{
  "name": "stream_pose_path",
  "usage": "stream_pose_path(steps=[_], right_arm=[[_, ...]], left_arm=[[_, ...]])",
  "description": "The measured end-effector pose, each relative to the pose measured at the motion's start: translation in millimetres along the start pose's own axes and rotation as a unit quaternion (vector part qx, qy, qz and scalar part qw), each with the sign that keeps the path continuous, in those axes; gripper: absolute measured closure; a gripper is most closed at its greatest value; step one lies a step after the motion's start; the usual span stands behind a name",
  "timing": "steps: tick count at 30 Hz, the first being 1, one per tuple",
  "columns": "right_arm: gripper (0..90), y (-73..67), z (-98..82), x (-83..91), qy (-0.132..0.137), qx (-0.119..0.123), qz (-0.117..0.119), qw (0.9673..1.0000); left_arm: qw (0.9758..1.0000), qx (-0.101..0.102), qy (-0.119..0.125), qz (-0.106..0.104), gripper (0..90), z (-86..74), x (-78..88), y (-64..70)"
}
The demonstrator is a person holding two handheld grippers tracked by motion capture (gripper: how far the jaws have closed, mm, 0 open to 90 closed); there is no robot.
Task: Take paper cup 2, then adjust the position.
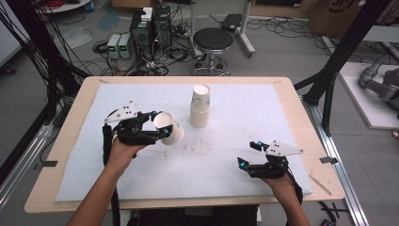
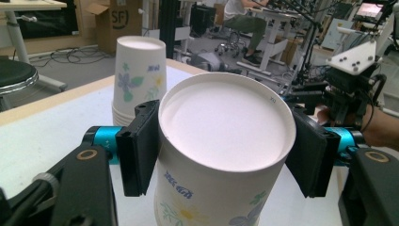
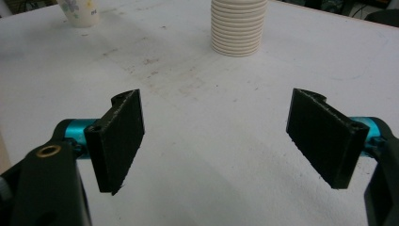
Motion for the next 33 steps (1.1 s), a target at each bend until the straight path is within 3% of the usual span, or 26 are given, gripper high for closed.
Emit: stream_pose_path(steps=[7,25,33], right_arm=[[20.1,1.7,2.0,-2.4,0.002,-0.003,0.002,1.0],[20.1,-4.8,4.4,-4.0,0.002,0.001,0.021,0.9998],[20.1,-10.4,6.6,-7.1,-0.004,0.006,0.044,0.999]], left_arm=[[0.9999,-0.002,-0.013,-0.006,34.0,-12.7,-8.1,3.3],[0.9996,0.004,-0.017,-0.021,33.9,-19.4,-16.4,5.5],[0.9993,0.004,-0.019,-0.031,33.9,-24.1,-22.1,7.9]])
Point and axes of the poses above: each handheld gripper's, and its own axes: x roughly backward along the jaws, z roughly out of its top, y roughly to its right, the point moved 2 cm from there along -x, roughly forward along the jaws, and after that the axes turned 6 degrees about -y, right-handed, at the moved point
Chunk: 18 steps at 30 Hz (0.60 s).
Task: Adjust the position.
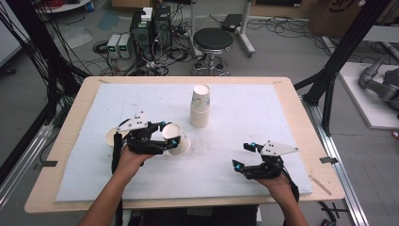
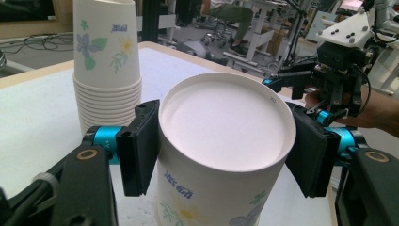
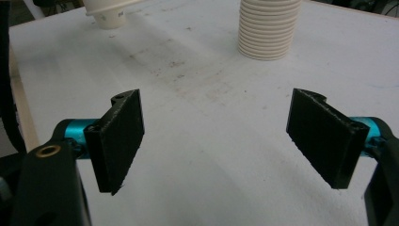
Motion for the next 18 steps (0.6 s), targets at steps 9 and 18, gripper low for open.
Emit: stream_pose_path(steps=[9,18], right_arm=[[20.1,-14.8,5.9,-2.1,0.005,0.018,0.029,0.9994],[20.2,-21.5,8.6,-6.7,0.011,0.026,0.059,0.9979]], left_arm=[[0.9995,-0.006,-0.006,-0.032,33.9,-3.4,-8.0,15.0],[0.998,-0.015,-0.019,-0.059,33.9,-4.4,-20.4,25.8]])
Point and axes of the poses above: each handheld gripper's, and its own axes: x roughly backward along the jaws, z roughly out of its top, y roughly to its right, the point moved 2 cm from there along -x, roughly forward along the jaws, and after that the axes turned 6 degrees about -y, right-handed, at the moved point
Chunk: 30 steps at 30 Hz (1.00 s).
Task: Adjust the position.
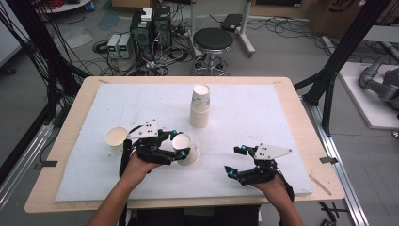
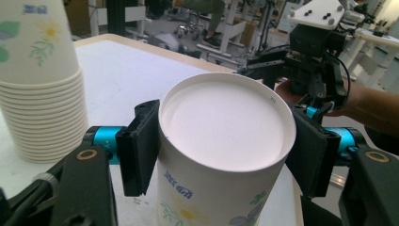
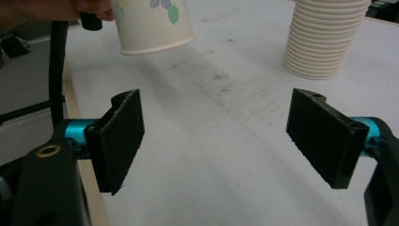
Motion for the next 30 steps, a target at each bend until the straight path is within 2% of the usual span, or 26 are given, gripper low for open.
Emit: stream_pose_path(steps=[5,11,18,23,25,27,28,30], right_arm=[[20.2,-2.8,3.0,-0.3,0.008,-0.003,0.012,0.9999],[20.2,-9.3,9.8,-5.5,0.007,0.013,0.03,0.9994],[20.2,-12.3,21.6,-11.4,0.01,0.027,0.048,0.9984],[20.2,-15.2,28.9,-17.9,-0.002,0.039,0.071,0.9967],[20.2,-14.4,32.8,-20.9,-0.001,0.049,0.068,0.9965],[20.2,-16.0,36.2,-24.0,-0.007,0.051,0.081,0.9954],[20.2,-17.9,37.6,-25.5,-0.013,0.048,0.096,0.9941],[20.2,-16.9,40.9,-29.6,-0.011,0.059,0.087,0.9944]], left_arm=[[0.9999,-0.003,-0.003,-0.01,34.0,0.9,-6.7,2.1],[0.9998,-0.009,-0.006,-0.018,34.0,1.5,-10.6,4.2],[0.9997,-0.005,-0.004,-0.024,34.0,2.2,-13.1,6.4],[0.9993,-0.01,-0.009,-0.035,34.0,3.4,-15.9,8.8],[0.9992,-0.01,-0.008,-0.038,34.0,4.3,-16.9,9.8],[0.999,-0.011,-0.008,-0.042,34.0,5.4,-17.8,10.9],[0.999,-0.013,-0.007,-0.043,34.0,5.9,-18.6,11.6],[0.9988,-0.016,-0.009,-0.045,34.0,6.8,-19.8,12.9]])
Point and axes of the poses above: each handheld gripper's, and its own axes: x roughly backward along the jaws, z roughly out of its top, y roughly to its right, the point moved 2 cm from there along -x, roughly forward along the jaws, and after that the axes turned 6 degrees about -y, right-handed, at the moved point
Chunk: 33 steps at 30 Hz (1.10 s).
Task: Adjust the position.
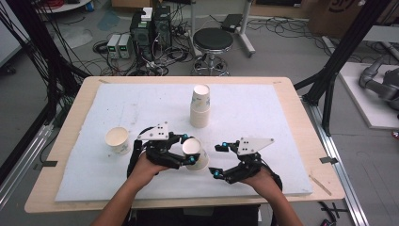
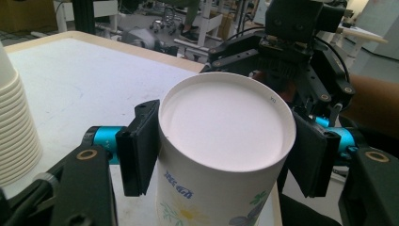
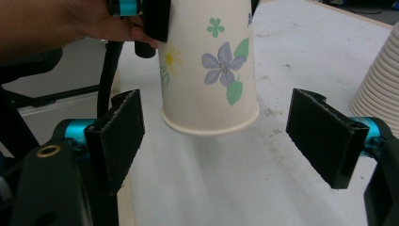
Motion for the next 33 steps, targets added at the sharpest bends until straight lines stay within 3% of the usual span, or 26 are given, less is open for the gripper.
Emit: stream_pose_path(steps=[4,19,33], right_arm=[[20.2,-0.9,0.4,-5.1,0.009,0.001,0.003,1.0],[20.3,-5.3,-4.3,-13.9,-0.002,0.003,0.02,0.9998],[21.1,-8.9,-3.9,-21.4,-0.006,0.007,0.041,0.9991]], left_arm=[[1.0,-0.003,-0.005,-0.004,34.0,1.2,-2.4,1.9],[0.9996,-0.011,-0.01,-0.026,34.0,3.0,-13.4,9.3],[0.998,-0.005,0.004,-0.063,34.2,3.5,-21.4,13.9]])
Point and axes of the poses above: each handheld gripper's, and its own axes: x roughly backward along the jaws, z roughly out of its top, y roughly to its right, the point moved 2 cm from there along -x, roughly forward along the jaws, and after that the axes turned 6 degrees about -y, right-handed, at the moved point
